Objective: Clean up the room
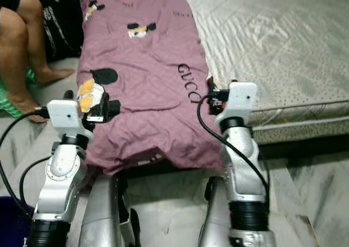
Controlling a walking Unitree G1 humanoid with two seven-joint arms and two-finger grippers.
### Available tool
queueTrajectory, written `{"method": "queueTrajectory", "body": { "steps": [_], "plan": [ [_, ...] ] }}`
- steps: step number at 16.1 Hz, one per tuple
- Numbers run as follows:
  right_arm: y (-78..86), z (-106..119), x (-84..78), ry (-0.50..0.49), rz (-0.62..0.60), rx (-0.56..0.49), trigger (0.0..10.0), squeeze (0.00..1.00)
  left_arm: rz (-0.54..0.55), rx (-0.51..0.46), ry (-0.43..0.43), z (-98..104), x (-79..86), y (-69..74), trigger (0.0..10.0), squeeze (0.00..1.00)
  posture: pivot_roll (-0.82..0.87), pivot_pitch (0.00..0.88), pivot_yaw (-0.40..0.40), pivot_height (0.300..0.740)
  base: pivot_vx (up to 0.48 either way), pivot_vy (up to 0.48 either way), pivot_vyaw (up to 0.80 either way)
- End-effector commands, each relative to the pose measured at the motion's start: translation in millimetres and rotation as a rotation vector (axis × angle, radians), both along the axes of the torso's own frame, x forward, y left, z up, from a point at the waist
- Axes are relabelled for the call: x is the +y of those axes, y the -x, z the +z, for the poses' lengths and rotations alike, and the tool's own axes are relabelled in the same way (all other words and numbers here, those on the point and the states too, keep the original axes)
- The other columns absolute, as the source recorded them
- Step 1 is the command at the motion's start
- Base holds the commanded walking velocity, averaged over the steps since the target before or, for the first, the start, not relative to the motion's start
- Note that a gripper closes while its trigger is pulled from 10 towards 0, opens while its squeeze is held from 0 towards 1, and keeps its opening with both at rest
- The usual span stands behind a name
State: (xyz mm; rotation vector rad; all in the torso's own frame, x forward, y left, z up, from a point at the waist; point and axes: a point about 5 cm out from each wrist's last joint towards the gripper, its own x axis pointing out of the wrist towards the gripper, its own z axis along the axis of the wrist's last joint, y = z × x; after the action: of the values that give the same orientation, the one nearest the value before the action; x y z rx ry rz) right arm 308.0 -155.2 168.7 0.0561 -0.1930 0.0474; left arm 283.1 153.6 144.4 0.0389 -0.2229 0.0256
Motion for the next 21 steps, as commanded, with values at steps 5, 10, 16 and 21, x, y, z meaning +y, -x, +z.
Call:
{"method": "queueTrajectory", "body": {
  "steps": [5, 10, 16, 21],
  "plan": [
    [6.7, -4, 16.2, -0.093, 0.076, -0.007, 10.0, 0.00, 0.048, 0.010, -0.006, -8, 11.2, 3.6, 10.0, 0.00, -0.05, 0.017, 0.062, 0.532, 0.000, 0.000, 0.00],
    [0.2, 6, 21.4, -0.093, 0.121, -0.060, 10.0, 0.00, 0.052, -0.004, 0.000, -6, 9.6, -0.8, 10.0, 0.00, -0.04, 0.000, 0.040, 0.567, 0.000, 0.000, 0.00],
    [-0.7, 5, 19.5, -0.101, 0.108, -0.059, 10.0, 0.00, 0.049, 0.006, 0.004, -10, 8.6, 1.4, 10.0, 0.00, -0.04, 0.000, 0.047, 0.647, 0.000, 0.000, 0.00],
    [-7.2, 8, 20.3, -0.088, 0.112, -0.071, 10.0, 0.00, 0.046, -0.012, 0.001, -6, 8.8, -4.9, 10.0, 0.00, -0.05, 0.000, 0.045, 0.717, 0.000, 0.000, 0.00]
  ]
}}
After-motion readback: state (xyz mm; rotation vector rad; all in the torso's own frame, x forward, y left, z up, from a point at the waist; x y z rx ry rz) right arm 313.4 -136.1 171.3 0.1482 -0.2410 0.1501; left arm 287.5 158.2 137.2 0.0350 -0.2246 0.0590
